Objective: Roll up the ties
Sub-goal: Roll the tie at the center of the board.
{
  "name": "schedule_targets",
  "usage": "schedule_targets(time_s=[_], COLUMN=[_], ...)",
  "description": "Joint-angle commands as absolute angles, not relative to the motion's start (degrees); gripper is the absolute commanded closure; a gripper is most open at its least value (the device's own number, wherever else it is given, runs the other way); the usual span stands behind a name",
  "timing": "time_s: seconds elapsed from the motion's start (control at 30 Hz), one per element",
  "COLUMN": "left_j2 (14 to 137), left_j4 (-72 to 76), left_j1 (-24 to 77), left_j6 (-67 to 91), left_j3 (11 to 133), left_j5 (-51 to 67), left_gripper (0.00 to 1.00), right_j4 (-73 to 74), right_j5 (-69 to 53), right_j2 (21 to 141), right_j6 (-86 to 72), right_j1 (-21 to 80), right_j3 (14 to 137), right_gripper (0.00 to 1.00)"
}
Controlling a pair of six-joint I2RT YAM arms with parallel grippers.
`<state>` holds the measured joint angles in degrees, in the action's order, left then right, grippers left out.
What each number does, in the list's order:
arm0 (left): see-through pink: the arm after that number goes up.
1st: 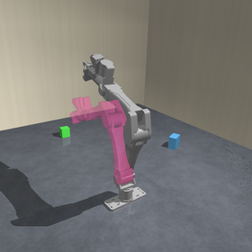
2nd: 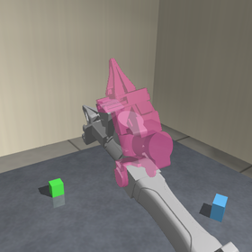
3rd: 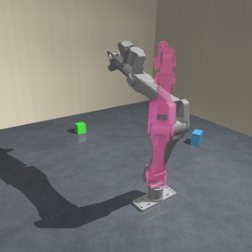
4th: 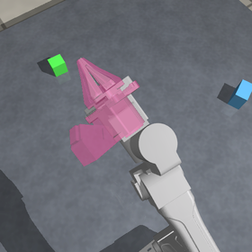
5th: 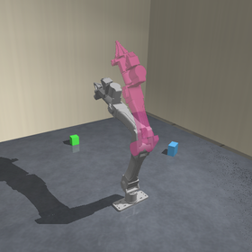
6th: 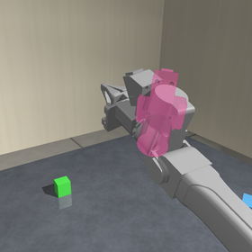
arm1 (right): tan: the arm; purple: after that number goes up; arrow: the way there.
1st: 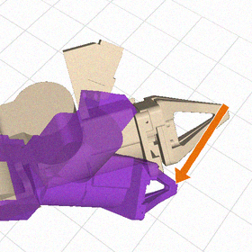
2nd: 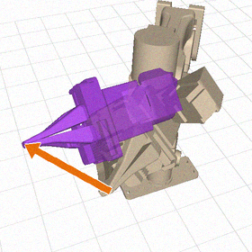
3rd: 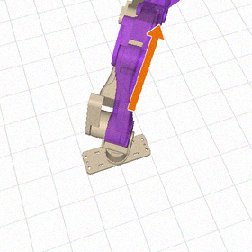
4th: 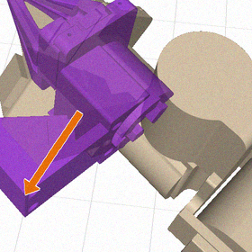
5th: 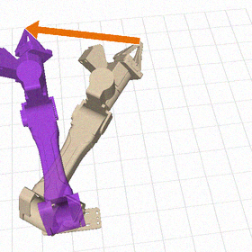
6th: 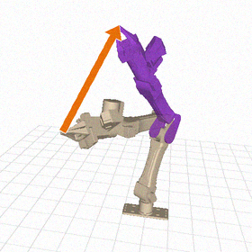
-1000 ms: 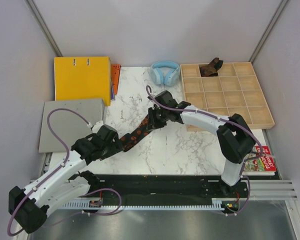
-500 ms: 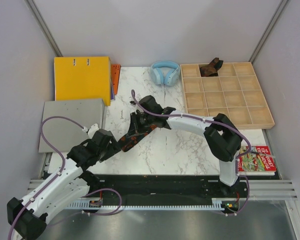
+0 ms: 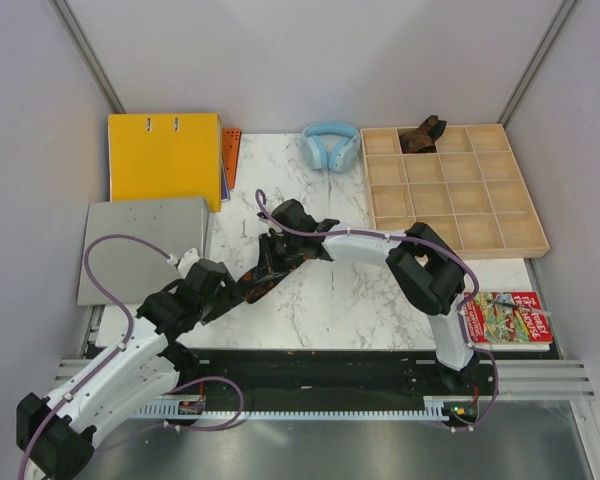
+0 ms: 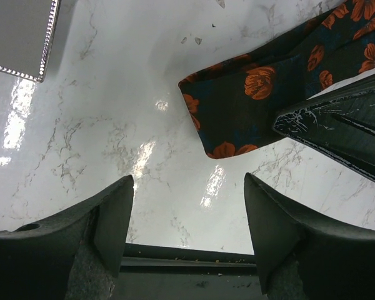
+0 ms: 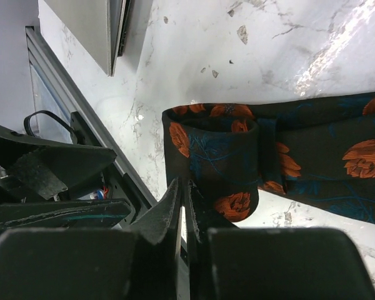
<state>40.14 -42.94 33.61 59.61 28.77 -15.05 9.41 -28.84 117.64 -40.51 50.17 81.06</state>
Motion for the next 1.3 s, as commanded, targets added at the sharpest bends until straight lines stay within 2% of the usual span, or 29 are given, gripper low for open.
schedule_targets(time_s=[0.0,0.77,0.97,1.27], left_j2=[40.5,52.1,58.3,60.3], left_j4=[-38.8,-22.5,-18.2,-14.0], left_j1=[33.2,32.8,32.7,32.7], left_j6=[60.7,62.9,64.2,66.9], left_j3=[27.5,25.4,24.9,23.2], left_j5=[-15.0,-16.6,-15.4,-14.9], left_gripper=[0.22,0.21,0.23,0.30], right_j4=[7.0,-1.2,-3.3,-6.0], right_j5=[-29.5,-33.7,-35.0,-36.0], right_j2=[117.9,120.4,121.4,122.8], right_j6=[-39.9,-40.5,-41.0,-41.7], right_j1=[49.5,45.8,45.2,43.9], right_j3=[82.8,75.7,74.5,72.0], right_gripper=[0.90,0.96,0.98,1.00])
